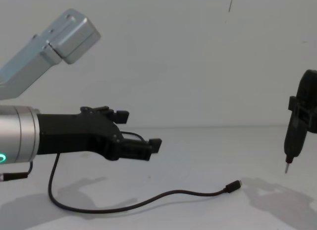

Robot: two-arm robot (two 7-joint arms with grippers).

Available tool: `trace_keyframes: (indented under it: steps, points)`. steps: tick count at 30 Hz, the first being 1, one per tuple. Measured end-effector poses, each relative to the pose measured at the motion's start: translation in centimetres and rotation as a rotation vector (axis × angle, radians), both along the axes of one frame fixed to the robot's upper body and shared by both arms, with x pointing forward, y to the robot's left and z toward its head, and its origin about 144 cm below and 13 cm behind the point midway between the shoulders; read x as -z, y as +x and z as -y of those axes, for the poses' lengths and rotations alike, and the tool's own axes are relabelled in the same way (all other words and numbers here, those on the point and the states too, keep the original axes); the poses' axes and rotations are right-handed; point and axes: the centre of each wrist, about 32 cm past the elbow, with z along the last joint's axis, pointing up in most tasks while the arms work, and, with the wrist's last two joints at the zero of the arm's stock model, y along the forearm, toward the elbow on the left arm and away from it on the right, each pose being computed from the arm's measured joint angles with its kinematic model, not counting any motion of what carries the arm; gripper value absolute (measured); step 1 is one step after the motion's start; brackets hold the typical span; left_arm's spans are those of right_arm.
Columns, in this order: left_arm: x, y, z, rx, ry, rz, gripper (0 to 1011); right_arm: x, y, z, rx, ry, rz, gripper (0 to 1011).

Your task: Pick up the data cable with the one hand.

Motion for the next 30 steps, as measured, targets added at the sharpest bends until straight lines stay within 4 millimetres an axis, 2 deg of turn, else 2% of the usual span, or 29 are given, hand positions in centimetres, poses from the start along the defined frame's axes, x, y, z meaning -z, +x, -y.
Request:
trace_keyframes:
  steps: [13, 30]
  points:
    - [-1.4, 3.1, -1.0, 0.164, 0.112, -0.076, 1001, 0.0, 0.0, 0.0, 0.000, 0.000, 0.000, 263]
    - [-1.7, 5.0, -0.1, 0.227, 0.182, -0.144, 1001, 0.0, 0.0, 0.0, 0.000, 0.000, 0.000, 263]
